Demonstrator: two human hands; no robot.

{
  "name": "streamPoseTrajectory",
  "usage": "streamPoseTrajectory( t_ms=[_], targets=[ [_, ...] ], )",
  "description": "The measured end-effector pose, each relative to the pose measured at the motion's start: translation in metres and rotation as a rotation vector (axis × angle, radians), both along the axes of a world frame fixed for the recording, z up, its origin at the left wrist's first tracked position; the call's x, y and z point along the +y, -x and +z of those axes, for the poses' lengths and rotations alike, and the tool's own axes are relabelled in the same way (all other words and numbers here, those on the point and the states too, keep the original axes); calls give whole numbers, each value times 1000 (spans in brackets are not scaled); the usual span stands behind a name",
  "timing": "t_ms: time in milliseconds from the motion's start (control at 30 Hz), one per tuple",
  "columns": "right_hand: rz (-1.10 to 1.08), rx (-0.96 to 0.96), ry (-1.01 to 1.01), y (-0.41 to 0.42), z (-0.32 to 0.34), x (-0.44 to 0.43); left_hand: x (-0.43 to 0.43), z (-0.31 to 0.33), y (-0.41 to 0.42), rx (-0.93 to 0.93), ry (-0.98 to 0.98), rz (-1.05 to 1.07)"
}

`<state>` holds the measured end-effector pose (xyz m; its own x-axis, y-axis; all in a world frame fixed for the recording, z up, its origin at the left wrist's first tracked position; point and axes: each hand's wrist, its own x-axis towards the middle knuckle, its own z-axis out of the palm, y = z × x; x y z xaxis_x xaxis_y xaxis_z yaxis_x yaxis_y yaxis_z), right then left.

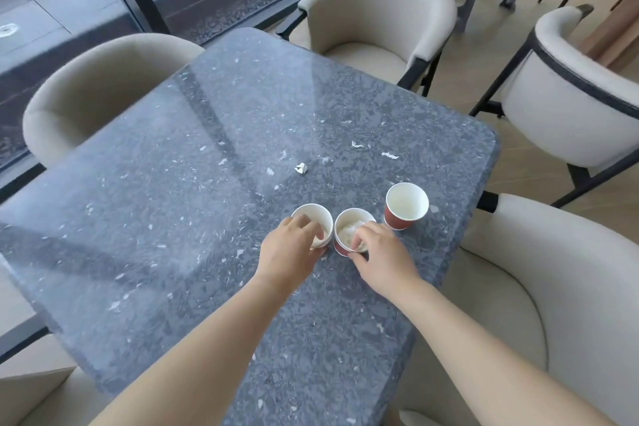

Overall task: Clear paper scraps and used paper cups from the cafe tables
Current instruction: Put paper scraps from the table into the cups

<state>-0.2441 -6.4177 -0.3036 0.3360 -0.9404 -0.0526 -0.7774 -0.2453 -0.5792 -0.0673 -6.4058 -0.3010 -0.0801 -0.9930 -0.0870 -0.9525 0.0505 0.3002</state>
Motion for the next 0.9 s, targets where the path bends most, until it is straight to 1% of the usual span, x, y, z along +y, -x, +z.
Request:
streamPoseTrajectory(
  t_ms=[67,200,367,500,700,900],
  targets=[
    [28,5,11,2,0,-3,-1,0,0,19,31,10],
    [25,-47,67,4,12,-20,-12,10,-3,91,114,65],
    [47,-102,108,2,29,-56,-44,26,-7,163,178,150],
    [61,-91,97,-4,31,-89,-75,23,-13,175,158,169],
    [10,-1,85,-5,15,-161,-128,-2,-30,116,30,185],
    [40,140,-22,-11,-17,-219,-164,-37,-38,41,-69,153]
  ],
)
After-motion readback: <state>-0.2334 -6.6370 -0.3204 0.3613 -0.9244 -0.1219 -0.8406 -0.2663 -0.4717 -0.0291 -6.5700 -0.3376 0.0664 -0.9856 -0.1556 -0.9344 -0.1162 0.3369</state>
